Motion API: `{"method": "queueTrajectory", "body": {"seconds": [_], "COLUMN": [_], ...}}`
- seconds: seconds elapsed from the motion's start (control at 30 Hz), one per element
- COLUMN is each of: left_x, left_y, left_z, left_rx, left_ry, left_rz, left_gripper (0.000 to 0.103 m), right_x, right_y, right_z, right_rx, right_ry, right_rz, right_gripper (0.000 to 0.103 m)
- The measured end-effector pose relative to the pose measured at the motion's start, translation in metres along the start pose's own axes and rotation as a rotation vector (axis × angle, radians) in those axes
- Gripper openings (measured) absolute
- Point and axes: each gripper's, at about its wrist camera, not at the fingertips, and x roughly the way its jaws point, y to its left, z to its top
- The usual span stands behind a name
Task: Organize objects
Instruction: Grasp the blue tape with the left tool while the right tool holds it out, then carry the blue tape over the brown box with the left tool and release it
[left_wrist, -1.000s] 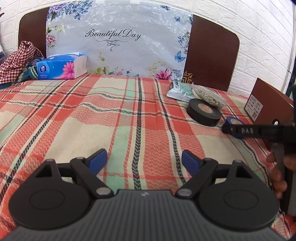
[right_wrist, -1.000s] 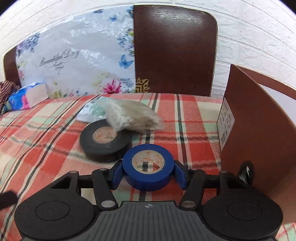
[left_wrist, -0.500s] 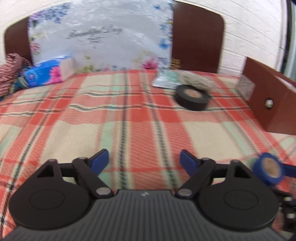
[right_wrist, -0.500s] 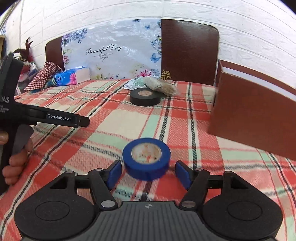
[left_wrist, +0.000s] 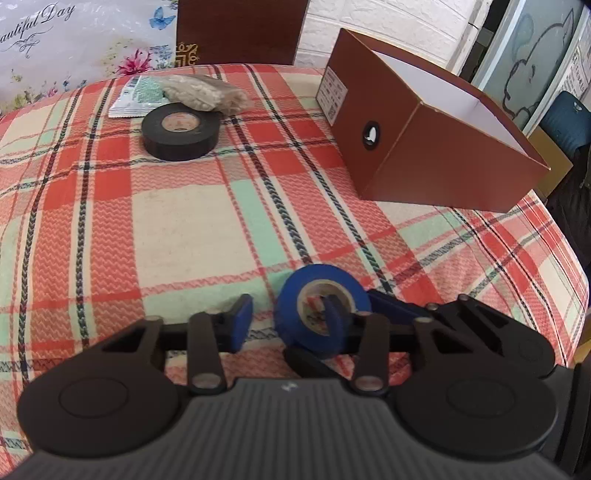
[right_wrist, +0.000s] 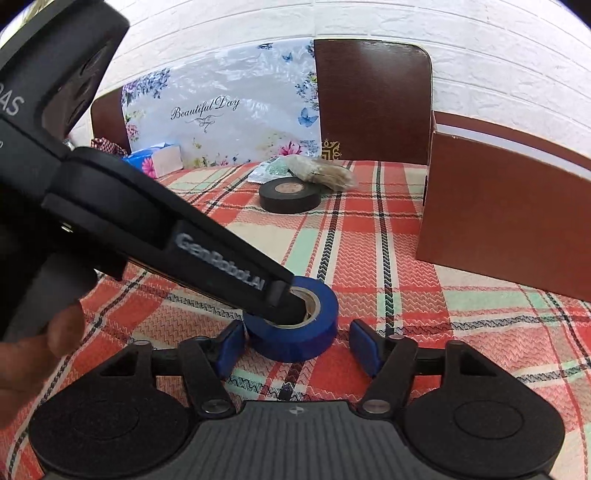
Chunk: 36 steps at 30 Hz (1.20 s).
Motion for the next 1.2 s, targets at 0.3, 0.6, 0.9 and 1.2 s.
{"method": "queueTrajectory", "body": {"seconds": [0.3, 0.6, 0.9, 1.2], "left_x": [-0.019, -0.04, 0.012, -0.011], "left_y": [-0.016, -0.086, -0.143, -0.107], "left_z": [0.012, 0.084, 0.148, 0.115], "left_rx": [-0.004, 0.149, 0.252, 0.159], "left_ry": [-0.049, -0.215, -0.313, -0.291], "left_rz": [0.032, -0.027, 0.047, 0.021], "left_gripper": [0.029, 0.028, 0.033, 0.036], "right_x": [-0.014, -0.047, -0.011, -0.041], "right_y": [-0.008, -0.044, -0.13, -0.138], "right_z": [-0.001, 0.036, 0.08, 0.037], "right_rx": [0.045, -0.03, 0.047, 0.201], "right_ry": [-0.083, -0.365, -0.386, -0.47], "right_rz": [0.025, -0.161, -0.355, -0.359], "right_gripper": [0.055, 0.055, 0.063, 0.063]}}
